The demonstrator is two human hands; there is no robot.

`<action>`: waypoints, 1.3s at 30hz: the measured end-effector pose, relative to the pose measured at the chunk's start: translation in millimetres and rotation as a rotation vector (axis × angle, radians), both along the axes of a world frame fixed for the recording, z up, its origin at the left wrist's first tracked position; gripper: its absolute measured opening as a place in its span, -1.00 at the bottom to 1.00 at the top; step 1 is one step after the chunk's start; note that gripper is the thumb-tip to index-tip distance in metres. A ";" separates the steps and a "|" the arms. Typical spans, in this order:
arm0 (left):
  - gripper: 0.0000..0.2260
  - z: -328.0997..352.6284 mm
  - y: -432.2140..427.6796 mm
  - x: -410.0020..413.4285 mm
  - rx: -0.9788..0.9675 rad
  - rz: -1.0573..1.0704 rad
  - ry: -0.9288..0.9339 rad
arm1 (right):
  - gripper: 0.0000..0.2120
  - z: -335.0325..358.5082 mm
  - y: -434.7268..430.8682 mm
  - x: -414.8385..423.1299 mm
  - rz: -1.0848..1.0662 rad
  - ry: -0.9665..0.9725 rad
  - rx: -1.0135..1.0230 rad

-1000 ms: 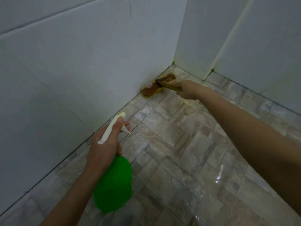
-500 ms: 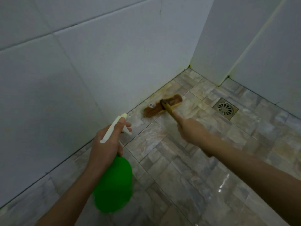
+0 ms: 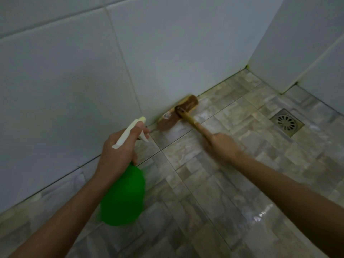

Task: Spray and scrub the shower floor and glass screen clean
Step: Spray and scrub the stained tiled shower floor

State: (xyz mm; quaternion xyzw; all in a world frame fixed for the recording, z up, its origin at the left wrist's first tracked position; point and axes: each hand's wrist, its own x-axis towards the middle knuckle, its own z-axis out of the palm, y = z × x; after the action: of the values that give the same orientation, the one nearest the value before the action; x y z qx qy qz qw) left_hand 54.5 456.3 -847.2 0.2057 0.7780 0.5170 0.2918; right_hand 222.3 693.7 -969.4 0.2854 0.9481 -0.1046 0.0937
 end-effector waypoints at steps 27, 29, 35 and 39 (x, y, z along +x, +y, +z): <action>-0.60 -12.5 -0.9 -5.0 0.037 -0.003 -0.022 | -0.43 20.8 159.2 36.2 -0.316 0.105 -0.008; -0.66 -11.0 4.6 -7.9 0.043 -0.015 -0.036 | -0.44 29.1 172.1 35.1 -0.256 0.117 0.002; -0.55 -16.3 17.1 -6.7 0.052 -0.053 -0.067 | -0.45 23.8 186.9 37.5 -0.057 0.051 0.021; -0.62 -12.7 22.8 -4.5 0.064 -0.073 -0.065 | -0.46 44.6 214.7 43.5 -0.227 0.045 0.064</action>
State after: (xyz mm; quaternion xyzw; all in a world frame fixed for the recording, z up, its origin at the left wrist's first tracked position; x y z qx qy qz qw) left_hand 50.0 479.0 -859.9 0.2264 0.7430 0.5370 0.3291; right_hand 265.8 908.4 -924.8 0.3913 0.9143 -0.0908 0.0511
